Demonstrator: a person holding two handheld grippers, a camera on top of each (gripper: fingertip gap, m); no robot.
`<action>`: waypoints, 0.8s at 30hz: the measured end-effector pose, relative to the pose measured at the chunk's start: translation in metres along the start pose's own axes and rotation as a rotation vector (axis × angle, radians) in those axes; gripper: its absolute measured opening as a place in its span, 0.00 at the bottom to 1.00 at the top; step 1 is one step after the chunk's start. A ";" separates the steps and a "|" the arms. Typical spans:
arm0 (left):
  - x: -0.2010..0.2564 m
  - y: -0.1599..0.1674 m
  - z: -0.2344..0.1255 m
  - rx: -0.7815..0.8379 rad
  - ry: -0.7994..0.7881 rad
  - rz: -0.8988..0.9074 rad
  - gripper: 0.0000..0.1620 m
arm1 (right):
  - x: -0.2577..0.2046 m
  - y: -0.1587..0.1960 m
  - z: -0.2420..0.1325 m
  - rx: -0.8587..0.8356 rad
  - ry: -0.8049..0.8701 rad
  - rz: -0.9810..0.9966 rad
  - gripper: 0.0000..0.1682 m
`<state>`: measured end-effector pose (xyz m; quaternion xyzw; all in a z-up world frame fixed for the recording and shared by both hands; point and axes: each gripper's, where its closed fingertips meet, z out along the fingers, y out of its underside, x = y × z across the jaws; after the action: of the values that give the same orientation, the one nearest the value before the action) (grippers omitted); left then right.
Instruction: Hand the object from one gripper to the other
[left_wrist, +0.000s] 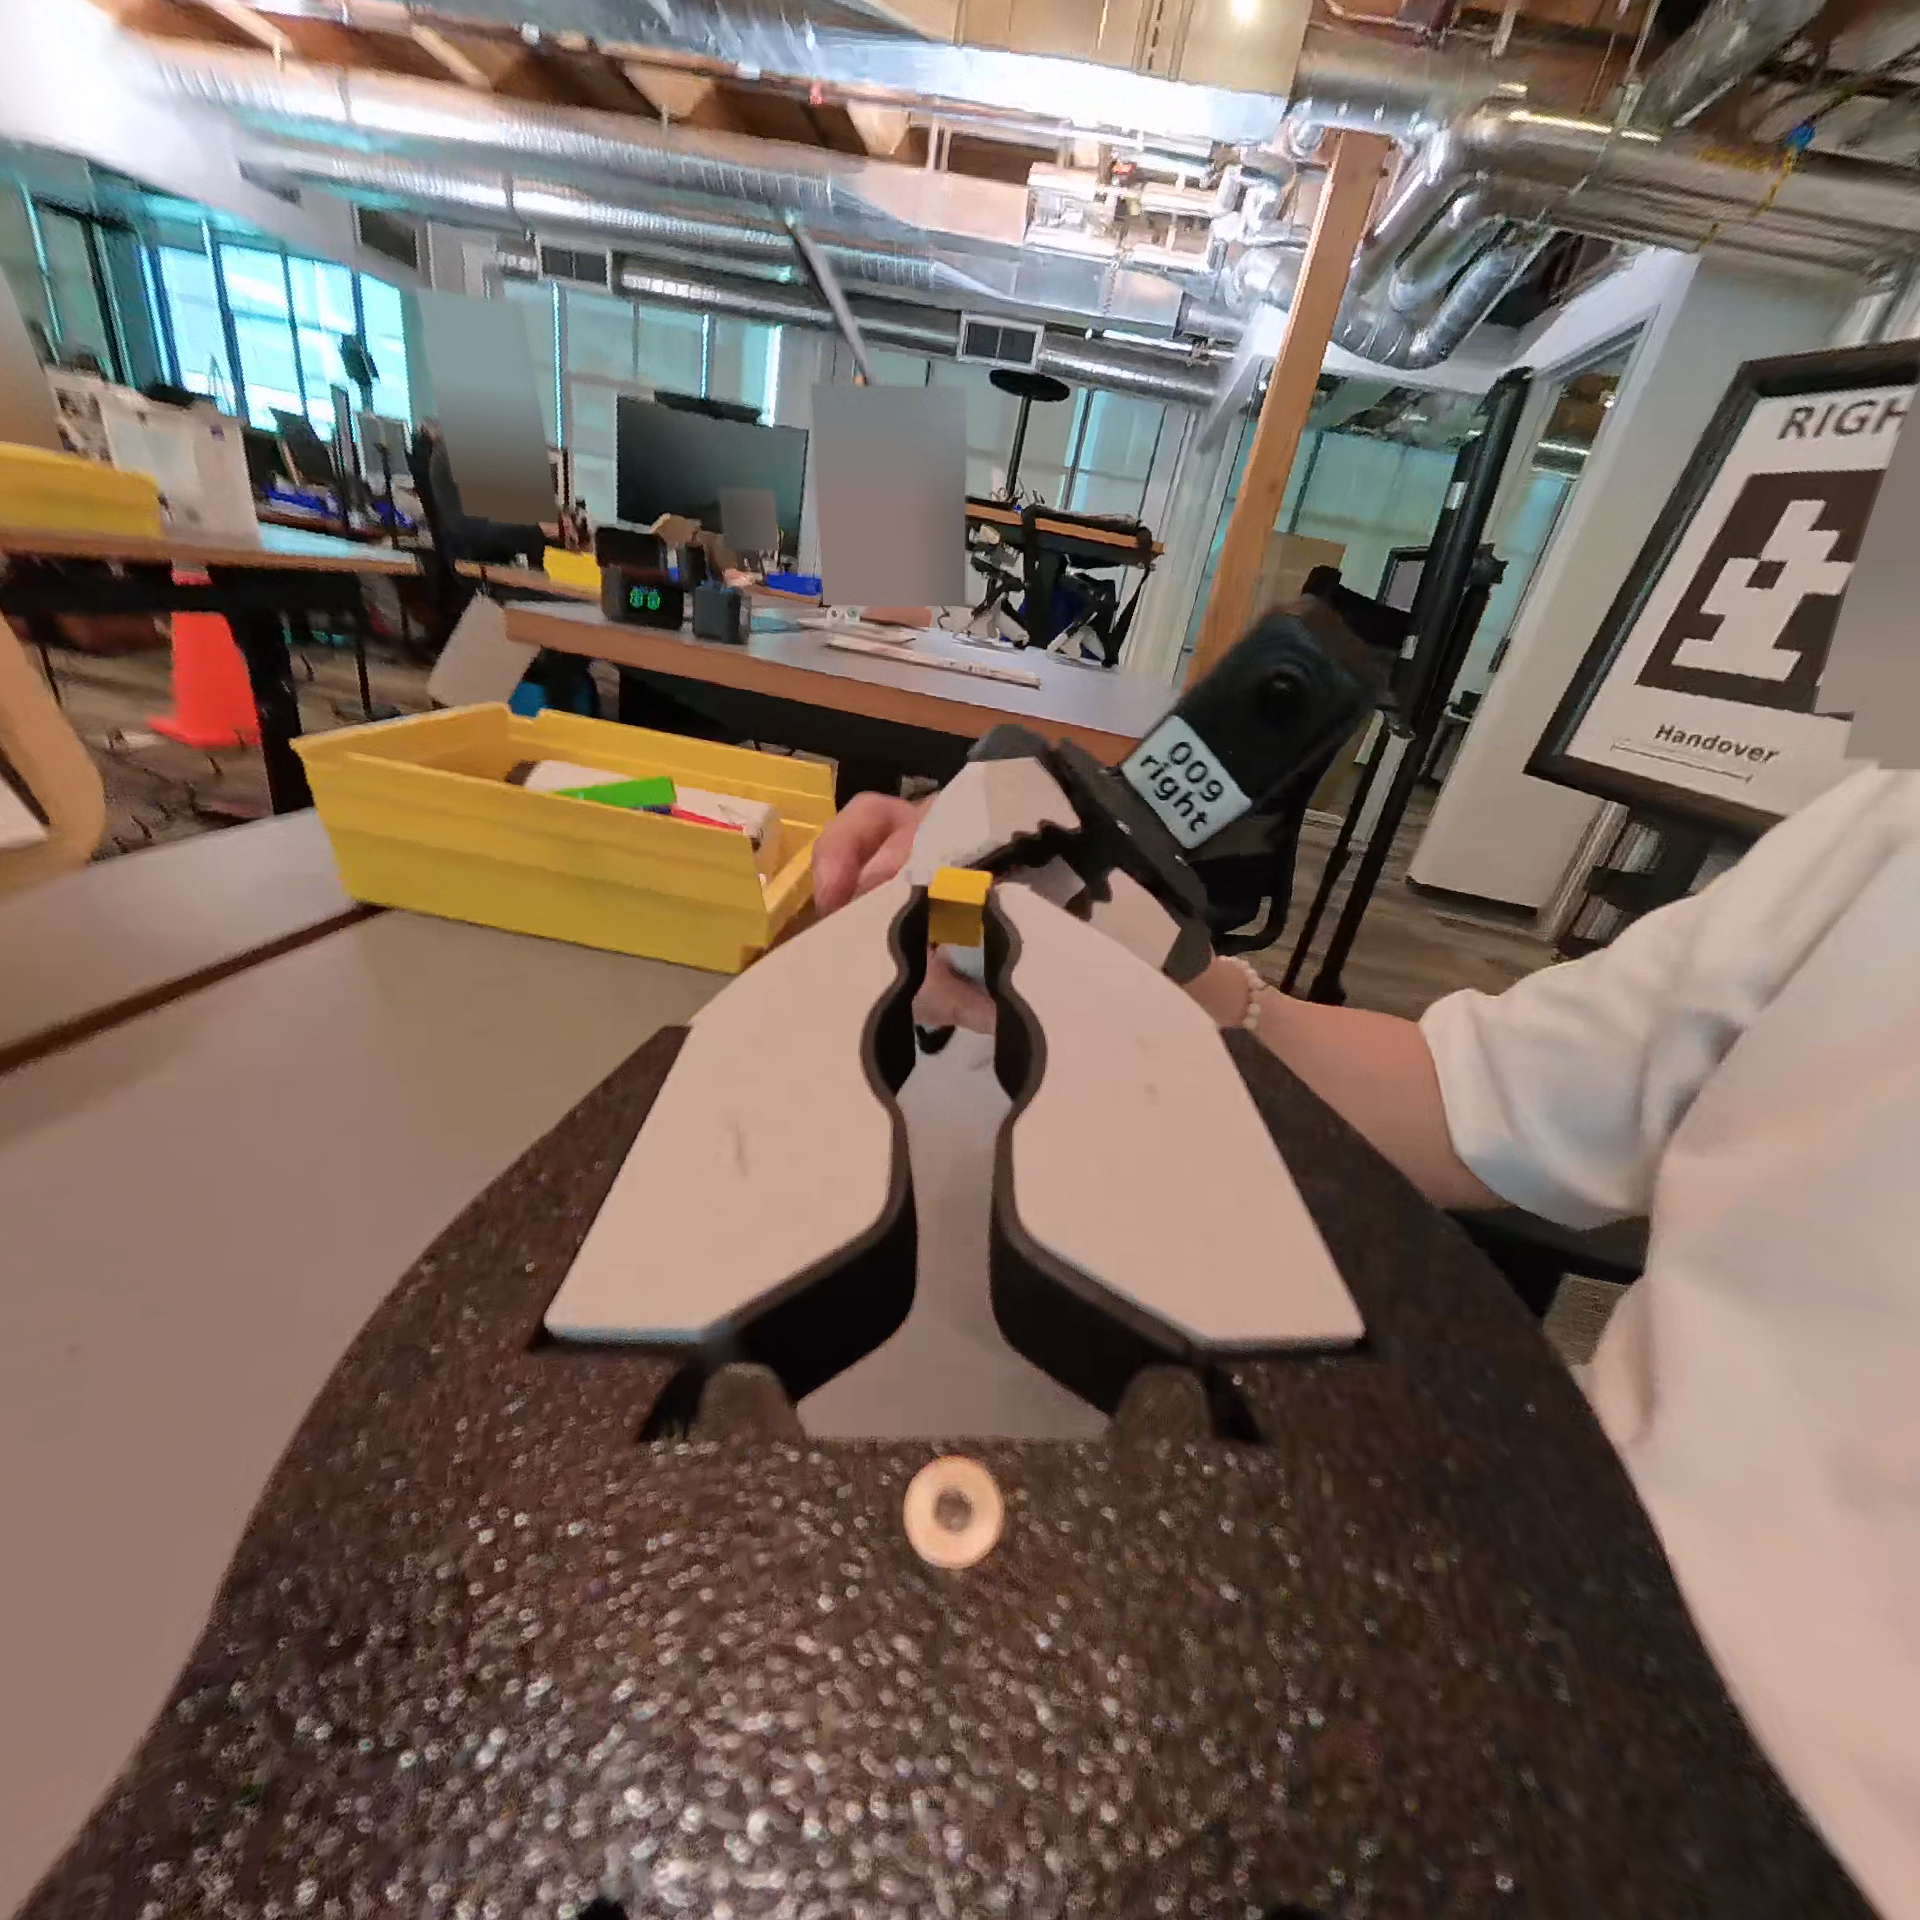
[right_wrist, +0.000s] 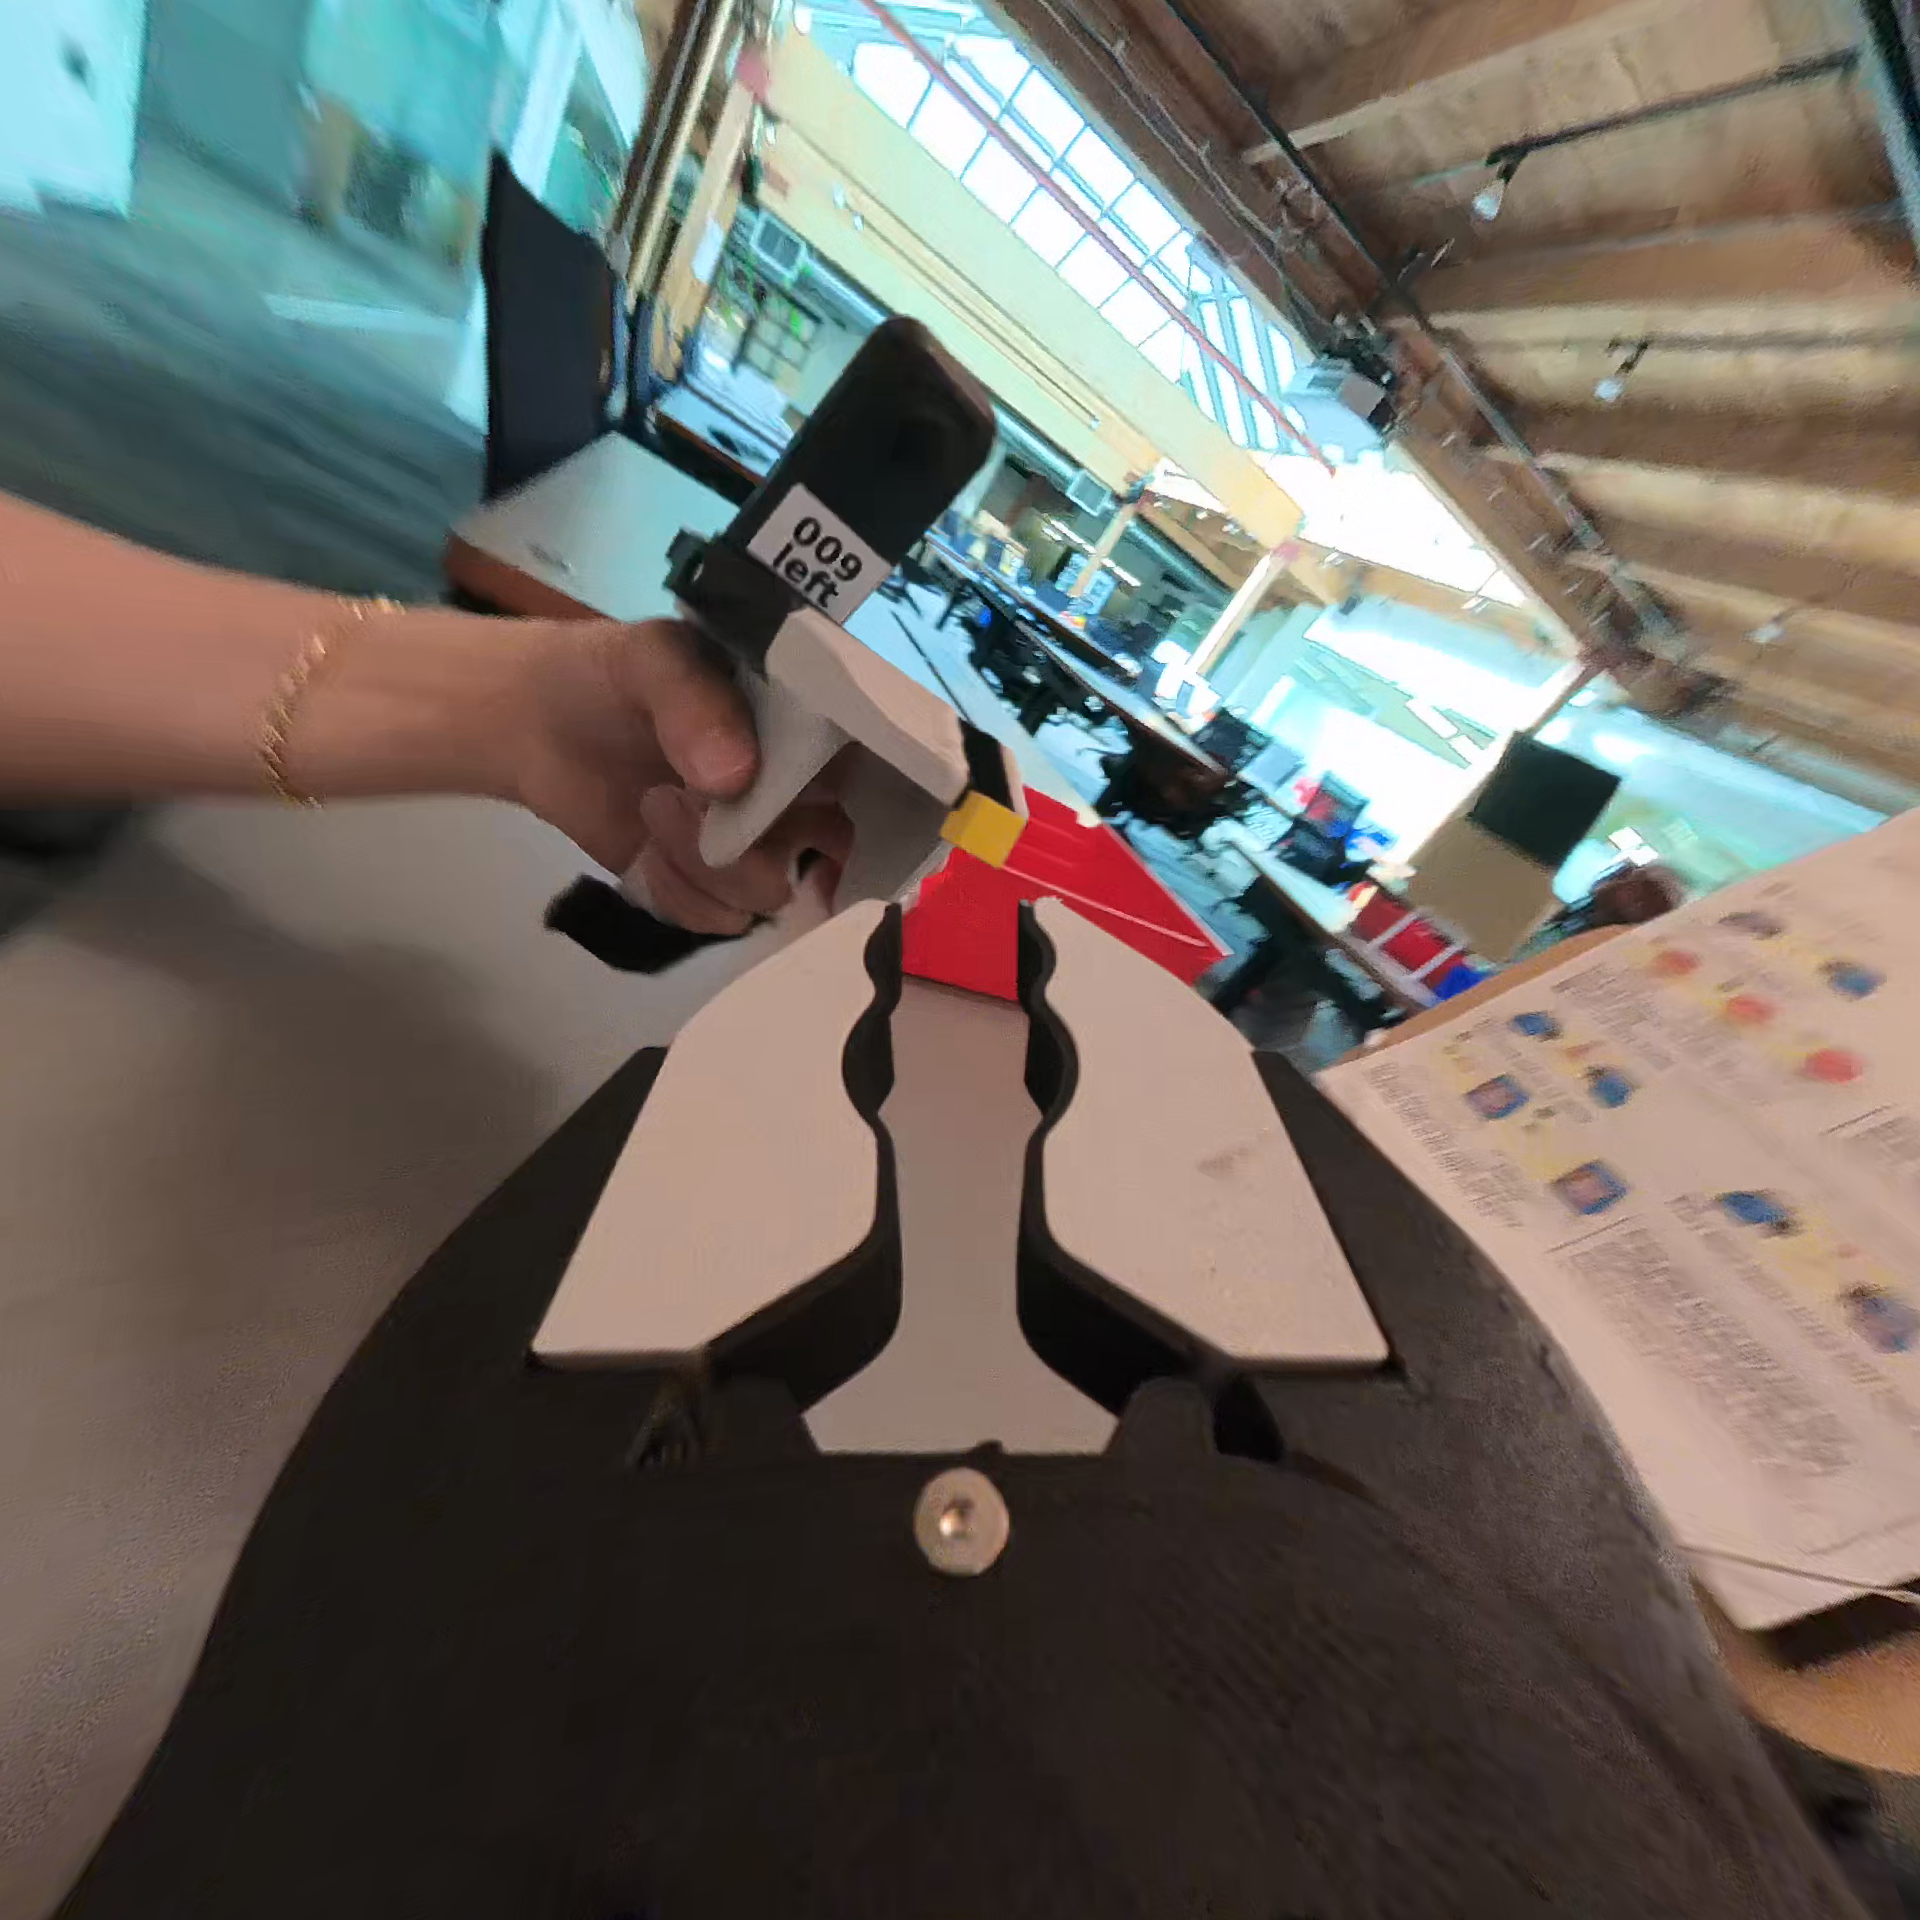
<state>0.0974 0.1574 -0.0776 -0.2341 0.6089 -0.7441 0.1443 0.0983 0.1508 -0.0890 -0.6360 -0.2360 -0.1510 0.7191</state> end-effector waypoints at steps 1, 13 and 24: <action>-0.001 0.002 0.000 -0.015 -0.001 -0.024 0.06 | -0.001 -0.001 0.000 -0.002 0.014 -0.056 0.13; 0.003 0.022 0.002 -0.155 0.052 -0.164 0.06 | -0.009 0.006 0.005 -0.084 0.059 -0.403 0.08; -0.005 0.025 -0.001 -0.164 0.008 -0.144 0.06 | -0.010 0.015 0.009 -0.171 0.042 -0.373 0.06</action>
<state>0.0993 0.1557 -0.1030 -0.2852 0.6500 -0.7010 0.0685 0.0963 0.1609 -0.1060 -0.6367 -0.3208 -0.3144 0.6268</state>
